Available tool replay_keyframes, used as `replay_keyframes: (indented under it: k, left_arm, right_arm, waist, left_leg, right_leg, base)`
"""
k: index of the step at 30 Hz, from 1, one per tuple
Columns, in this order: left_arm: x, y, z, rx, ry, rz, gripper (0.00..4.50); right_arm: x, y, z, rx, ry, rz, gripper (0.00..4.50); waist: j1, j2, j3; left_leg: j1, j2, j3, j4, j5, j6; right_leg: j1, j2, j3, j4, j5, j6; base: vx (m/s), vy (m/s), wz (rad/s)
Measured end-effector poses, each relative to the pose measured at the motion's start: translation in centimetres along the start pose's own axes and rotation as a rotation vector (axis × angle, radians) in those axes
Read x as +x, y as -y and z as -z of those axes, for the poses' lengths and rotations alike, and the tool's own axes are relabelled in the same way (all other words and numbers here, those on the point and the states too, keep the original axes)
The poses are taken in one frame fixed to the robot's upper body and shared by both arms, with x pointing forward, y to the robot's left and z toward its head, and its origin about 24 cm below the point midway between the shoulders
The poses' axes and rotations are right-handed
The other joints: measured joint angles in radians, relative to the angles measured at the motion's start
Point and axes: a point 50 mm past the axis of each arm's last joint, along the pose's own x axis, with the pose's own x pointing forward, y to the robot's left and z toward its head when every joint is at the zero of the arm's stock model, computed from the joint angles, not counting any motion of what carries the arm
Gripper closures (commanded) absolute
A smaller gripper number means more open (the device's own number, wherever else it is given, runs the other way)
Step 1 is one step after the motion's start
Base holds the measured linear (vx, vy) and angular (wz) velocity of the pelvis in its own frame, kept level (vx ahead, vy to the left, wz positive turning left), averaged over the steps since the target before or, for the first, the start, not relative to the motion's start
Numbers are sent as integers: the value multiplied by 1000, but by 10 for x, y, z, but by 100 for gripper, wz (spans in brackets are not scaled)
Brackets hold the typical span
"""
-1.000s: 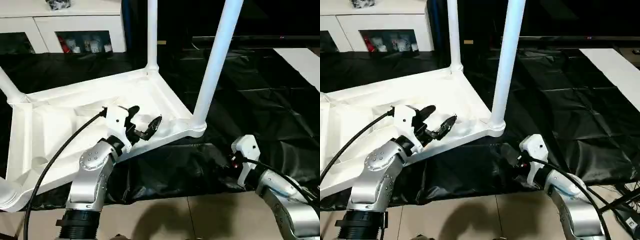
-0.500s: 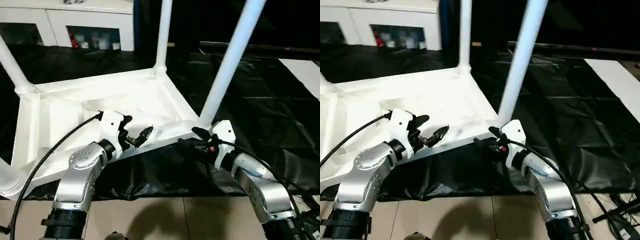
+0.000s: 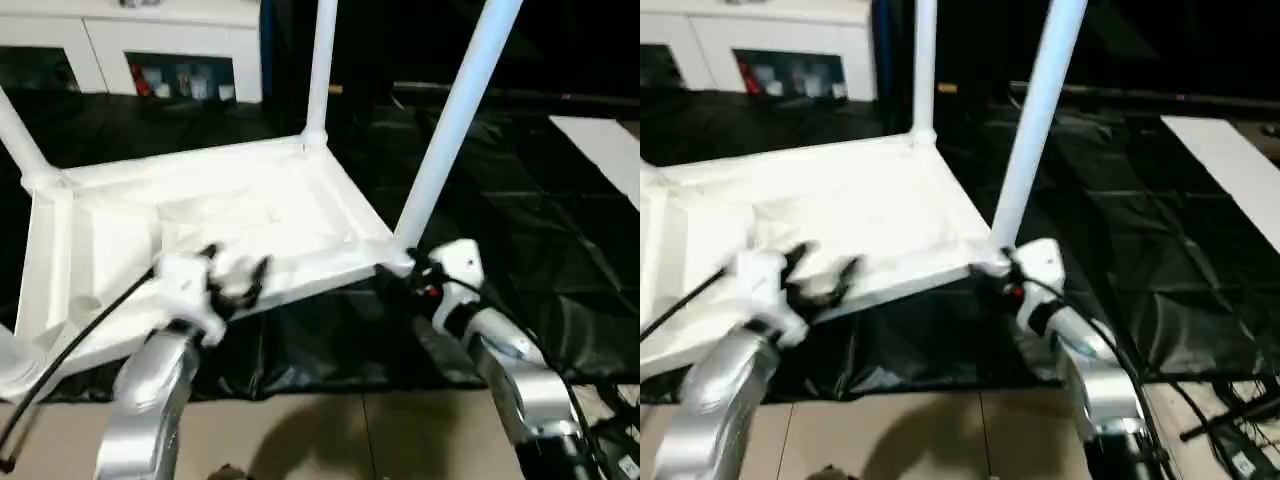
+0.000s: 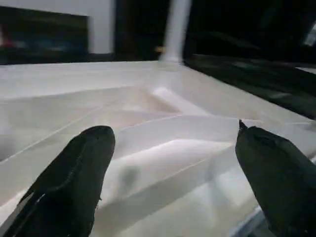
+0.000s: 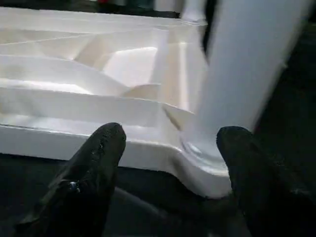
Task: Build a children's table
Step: Rotate leg to tighten
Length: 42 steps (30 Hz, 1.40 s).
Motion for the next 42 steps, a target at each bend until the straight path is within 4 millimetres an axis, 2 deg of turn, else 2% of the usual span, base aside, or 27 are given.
replay_keyframes:
  k: [3,6,15,19,22,23,24,25,31,32,35,40,42]
  left_arm:
    - [-23,-2,7,-20,-2,-75,7]
    - [-34,-1,8,-13,2,-101,7]
    - [-36,-5,7,21,-6,-83,7]
    - [-38,-11,6,56,-20,-83,7]
    - [-37,-15,3,68,-15,-88,7]
    - [-36,-16,3,68,-17,-89,7]
    - [-34,-17,2,66,-18,-89,7]
    - [-32,-19,0,68,-13,-89,7]
    - [-23,-24,-3,73,-21,-76,7]
    - [-22,-24,-4,70,-16,-74,7]
    - [-17,-23,-6,43,4,-75,7]
    - [-18,-24,4,-15,-7,-89,7]
    - [-17,-26,9,-29,-25,-94,7]
  right_arm:
    - [-13,-9,11,36,-5,-1,110]
    - [-15,-20,15,43,7,-17,110]
    - [-12,-34,19,60,23,-20,110]
    - [-10,-35,22,48,16,-33,110]
    - [-5,-35,16,38,36,-36,110]
    - [-4,-35,15,37,41,-36,110]
    - [-3,-35,14,37,49,-34,110]
    - [-1,-36,13,39,56,-31,110]
    - [1,-37,17,30,45,-10,110]
    - [1,-38,18,23,40,-10,110]
    - [-1,-41,24,25,23,-13,110]
    - [-5,-42,25,42,30,-14,110]
    - [-6,-42,22,33,40,-21,110]
  waist:
    - [-1,0,0]
    - [-1,0,0]
    - [-2,0,-1]
    - [-1,5,0]
    - [0,12,0]
    - [1,23,2]
    - [2,27,-1]
    - [3,35,-3]
    - [6,92,-6]
    - [5,97,-7]
    - [5,96,-8]
    - [0,72,-11]
    - [-2,70,-12]
  left_leg:
    - [-1,0,0,-1,0,0]
    - [0,0,-1,-1,0,0]
    - [1,0,-3,0,0,0]
    - [1,-1,-3,0,0,0]
    - [1,-1,-3,0,0,0]
    - [1,-1,-3,0,0,0]
    - [1,-1,-3,0,0,0]
    - [0,-1,-4,0,0,0]
    - [0,-1,-5,-2,0,0]
    - [0,-1,-5,-2,0,0]
    - [0,-1,-5,-3,0,0]
    - [0,-1,-4,-2,0,0]
    - [0,-2,-4,-1,0,0]
  right_leg:
    - [0,0,0,-1,-1,2]
    - [0,1,0,-1,-1,2]
    - [2,2,0,-4,0,4]
    - [4,2,1,-7,1,4]
    - [4,3,3,-7,2,4]
    - [4,4,5,-7,2,4]
    - [4,6,9,-8,3,4]
    - [4,11,16,-8,4,3]
    - [3,13,17,-8,4,2]
    - [3,13,17,-7,4,3]
    - [3,14,17,-7,3,3]
    - [3,14,18,-7,3,4]
    - [3,14,19,-9,3,4]
  base:
    - [0,0,0]
    - [0,0,0]
    - [0,0,0]
    - [0,0,0]
    - [0,0,0]
    - [0,0,0]
    - [0,0,0]
    - [0,0,0]
    - [0,0,0]
    - [0,0,0]
    - [0,0,0]
    - [0,0,0]
    - [0,0,0]
